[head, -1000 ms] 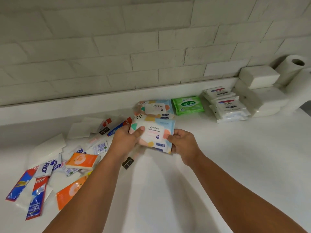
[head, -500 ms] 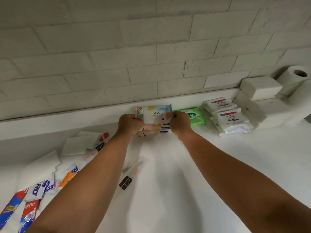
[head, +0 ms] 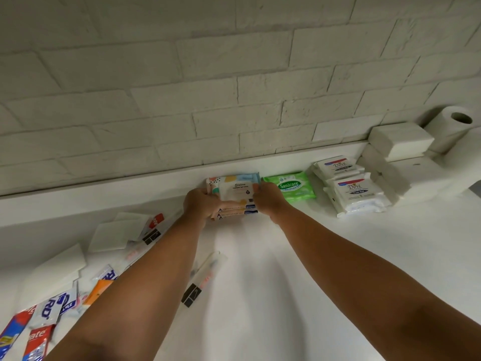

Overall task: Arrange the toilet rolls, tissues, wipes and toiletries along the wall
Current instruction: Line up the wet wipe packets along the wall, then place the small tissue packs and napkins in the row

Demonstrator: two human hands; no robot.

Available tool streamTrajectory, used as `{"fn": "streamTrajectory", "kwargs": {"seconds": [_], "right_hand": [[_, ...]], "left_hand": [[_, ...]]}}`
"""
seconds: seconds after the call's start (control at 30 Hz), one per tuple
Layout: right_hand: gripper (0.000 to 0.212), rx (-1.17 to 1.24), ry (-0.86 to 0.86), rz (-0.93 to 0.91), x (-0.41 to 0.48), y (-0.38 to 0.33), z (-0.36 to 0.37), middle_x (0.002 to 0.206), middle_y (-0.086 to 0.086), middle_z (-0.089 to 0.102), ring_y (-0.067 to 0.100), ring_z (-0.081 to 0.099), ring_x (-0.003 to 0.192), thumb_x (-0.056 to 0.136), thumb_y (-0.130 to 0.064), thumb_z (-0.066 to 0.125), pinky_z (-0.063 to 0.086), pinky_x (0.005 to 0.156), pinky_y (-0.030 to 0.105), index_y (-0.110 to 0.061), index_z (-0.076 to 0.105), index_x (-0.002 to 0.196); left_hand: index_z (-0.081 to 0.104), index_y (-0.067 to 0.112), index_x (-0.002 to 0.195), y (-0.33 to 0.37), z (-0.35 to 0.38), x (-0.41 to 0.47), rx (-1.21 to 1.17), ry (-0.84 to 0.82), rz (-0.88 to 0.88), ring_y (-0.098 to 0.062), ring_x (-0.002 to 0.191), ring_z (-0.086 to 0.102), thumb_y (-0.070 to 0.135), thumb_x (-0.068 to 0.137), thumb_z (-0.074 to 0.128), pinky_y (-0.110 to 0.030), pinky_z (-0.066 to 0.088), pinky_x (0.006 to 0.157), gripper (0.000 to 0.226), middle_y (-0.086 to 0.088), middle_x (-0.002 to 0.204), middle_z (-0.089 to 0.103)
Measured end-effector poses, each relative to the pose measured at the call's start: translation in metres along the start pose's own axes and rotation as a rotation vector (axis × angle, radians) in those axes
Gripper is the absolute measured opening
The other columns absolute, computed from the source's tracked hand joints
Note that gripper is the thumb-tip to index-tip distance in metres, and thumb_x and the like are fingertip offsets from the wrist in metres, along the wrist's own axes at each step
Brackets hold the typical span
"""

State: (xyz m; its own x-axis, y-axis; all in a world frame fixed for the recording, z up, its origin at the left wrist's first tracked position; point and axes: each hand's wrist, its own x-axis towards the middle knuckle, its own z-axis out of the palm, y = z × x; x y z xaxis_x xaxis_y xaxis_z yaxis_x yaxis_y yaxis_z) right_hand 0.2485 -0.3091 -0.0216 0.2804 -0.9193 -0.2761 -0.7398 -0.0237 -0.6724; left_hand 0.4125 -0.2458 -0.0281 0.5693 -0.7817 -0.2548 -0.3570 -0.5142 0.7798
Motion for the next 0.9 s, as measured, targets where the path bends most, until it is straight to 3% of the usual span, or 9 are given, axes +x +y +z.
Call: {"fn": "streamTrajectory", "kwargs": {"seconds": [0.1,0.23,0.37,0.57,0.73,0.8,0.83,0.9], "right_hand": [[0.034,0.053,-0.033,0.032,0.001,0.002,0.003,0.124,0.029,0.056,0.044,0.054,0.115,0.1,-0.009,0.035,0.048,0.088,0.044,0.005,0.054,0.126],[0.032,0.2,-0.069,0.052,0.006,0.006,0.009,0.112,0.021,0.063,0.032,0.065,0.098,0.093,0.001,0.035,0.06,0.079,0.044,0.001,0.059,0.114],[0.031,0.386,-0.103,0.082,0.0,0.004,0.007,0.106,0.015,0.065,0.018,0.066,0.082,0.093,0.004,0.04,0.056,0.052,0.021,0.0,0.059,0.117],[0.035,0.395,-0.162,0.007,-0.006,0.0,0.008,0.107,0.013,0.063,0.013,0.063,0.079,0.093,0.008,0.04,0.051,0.05,0.014,-0.002,0.058,0.121],[0.025,0.186,-0.085,-0.082,-0.007,-0.001,0.008,0.108,0.013,0.062,0.026,0.063,0.095,0.093,0.0,0.04,0.058,0.069,0.03,-0.007,0.058,0.109],[0.022,0.011,-0.023,-0.136,-0.008,-0.002,0.007,0.109,0.009,0.058,0.026,0.06,0.1,0.091,-0.009,0.048,0.052,0.067,0.025,-0.008,0.056,0.112],[0.028,-0.075,0.022,-0.17,-0.009,-0.004,0.009,0.113,0.009,0.057,0.026,0.058,0.105,0.09,-0.014,0.051,0.051,0.072,0.024,-0.009,0.054,0.118],[0.044,-0.195,0.106,-0.239,-0.015,-0.012,0.017,0.134,0.011,0.051,0.03,0.048,0.126,0.09,-0.021,0.054,0.047,0.098,0.036,-0.012,0.049,0.133]], "left_hand": [[0.07,-0.004,0.111,-0.003,0.001,0.001,-0.071,-0.047,-0.027,-0.024,0.07,0.065,0.013,0.092,0.064,-0.024,0.047,0.045,0.027,-0.017,0.093,0.07],[0.069,-0.006,0.11,-0.011,0.001,0.004,-0.076,-0.056,-0.042,-0.018,0.062,0.061,0.021,0.097,0.061,-0.021,0.046,0.044,0.031,-0.016,0.088,0.067],[0.069,-0.006,0.112,-0.015,-0.001,0.006,-0.051,-0.039,-0.028,-0.018,0.06,0.059,0.021,0.098,0.06,-0.015,0.042,0.039,0.032,-0.015,0.084,0.065],[0.069,-0.005,0.112,-0.018,-0.005,0.003,-0.027,-0.024,-0.037,-0.019,0.062,0.06,0.023,0.099,0.057,-0.021,0.04,0.046,0.033,-0.015,0.085,0.066],[0.071,0.0,0.099,-0.021,-0.011,0.002,0.034,-0.008,0.027,-0.024,0.07,0.066,0.032,0.098,0.057,-0.031,0.051,0.056,0.036,-0.012,0.082,0.069],[0.07,0.004,0.092,-0.019,-0.014,-0.001,0.1,0.022,0.097,-0.026,0.076,0.067,0.032,0.098,0.054,-0.03,0.05,0.058,0.032,-0.015,0.089,0.072],[0.07,0.006,0.097,-0.019,-0.018,-0.004,0.129,0.049,0.139,-0.027,0.084,0.067,0.03,0.098,0.053,-0.027,0.046,0.06,0.03,-0.014,0.098,0.072],[0.065,0.007,0.122,-0.026,-0.032,-0.009,0.168,0.122,0.205,-0.028,0.109,0.063,0.03,0.099,0.054,-0.021,0.042,0.077,0.034,-0.009,0.121,0.067]]}}
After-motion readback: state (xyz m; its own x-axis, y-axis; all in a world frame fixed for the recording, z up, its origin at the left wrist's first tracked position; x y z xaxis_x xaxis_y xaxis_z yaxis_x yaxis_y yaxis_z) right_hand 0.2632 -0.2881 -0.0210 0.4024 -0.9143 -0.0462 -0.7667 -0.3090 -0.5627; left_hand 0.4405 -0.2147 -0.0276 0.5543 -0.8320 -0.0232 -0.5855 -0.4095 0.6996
